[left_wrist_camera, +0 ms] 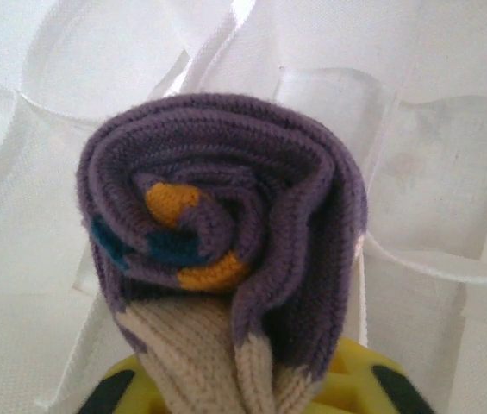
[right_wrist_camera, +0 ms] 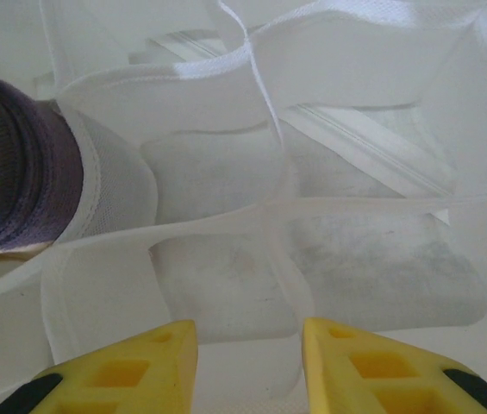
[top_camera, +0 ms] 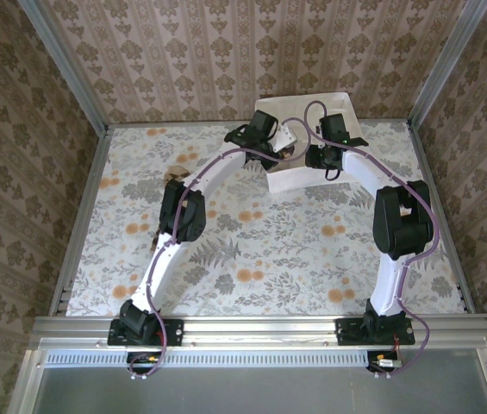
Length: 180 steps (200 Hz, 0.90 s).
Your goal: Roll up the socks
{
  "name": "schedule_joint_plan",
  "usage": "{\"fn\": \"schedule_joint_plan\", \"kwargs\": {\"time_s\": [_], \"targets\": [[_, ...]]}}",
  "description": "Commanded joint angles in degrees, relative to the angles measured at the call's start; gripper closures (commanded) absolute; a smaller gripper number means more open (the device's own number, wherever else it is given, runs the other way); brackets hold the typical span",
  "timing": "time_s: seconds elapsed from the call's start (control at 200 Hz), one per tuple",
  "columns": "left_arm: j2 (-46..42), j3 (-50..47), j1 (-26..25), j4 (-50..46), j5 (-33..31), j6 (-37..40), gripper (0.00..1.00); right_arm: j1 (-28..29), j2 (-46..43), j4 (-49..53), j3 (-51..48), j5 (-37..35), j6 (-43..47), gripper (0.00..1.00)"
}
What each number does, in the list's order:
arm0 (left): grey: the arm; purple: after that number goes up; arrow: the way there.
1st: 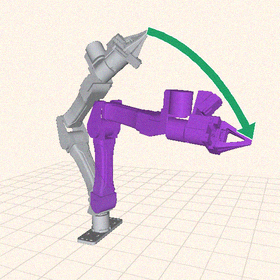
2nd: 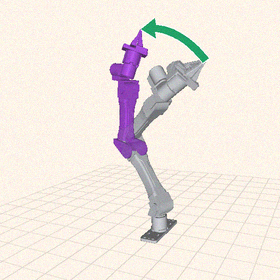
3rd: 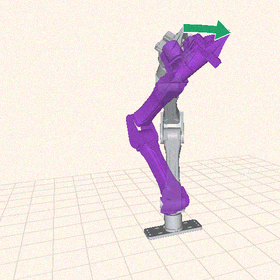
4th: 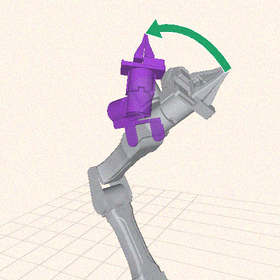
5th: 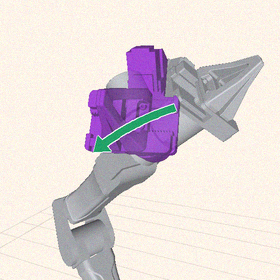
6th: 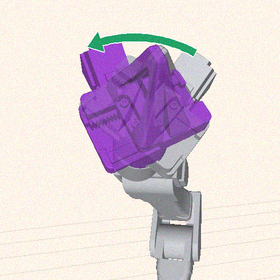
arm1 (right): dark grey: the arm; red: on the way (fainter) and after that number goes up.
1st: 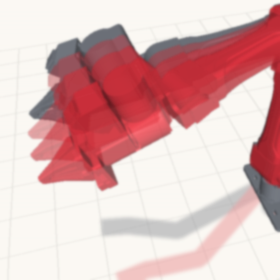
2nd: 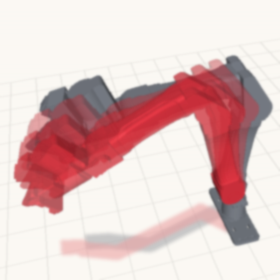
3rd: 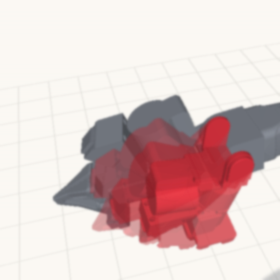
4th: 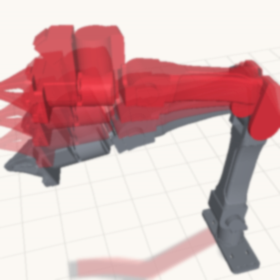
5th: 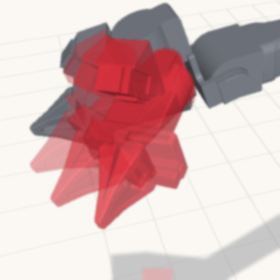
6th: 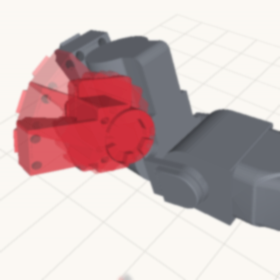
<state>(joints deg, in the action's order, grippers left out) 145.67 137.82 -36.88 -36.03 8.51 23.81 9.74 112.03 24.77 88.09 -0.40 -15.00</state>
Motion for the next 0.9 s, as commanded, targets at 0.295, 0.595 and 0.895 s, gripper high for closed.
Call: {"fn": "schedule_joint_plan", "kwargs": {"time_s": [0.295,0.595,0.895], "targets": [[-8.65,-2.44,1.70,-4.50,2.62,0.11,0.32,-0.14,4.52,7.61,0.12,2.50,-0.25,0.62],[-16.48,2.39,3.60,-8.73,5.86,-1.97,0.23,-0.04,3.34,12.63,5.38,3.12,0.48,0.61],[-38.94,-30.36,10.26,-1.25,0.05,-6.68,0.23,2.73,-1.11,19.56,15.05,2.94,4.43,0.58]]}}
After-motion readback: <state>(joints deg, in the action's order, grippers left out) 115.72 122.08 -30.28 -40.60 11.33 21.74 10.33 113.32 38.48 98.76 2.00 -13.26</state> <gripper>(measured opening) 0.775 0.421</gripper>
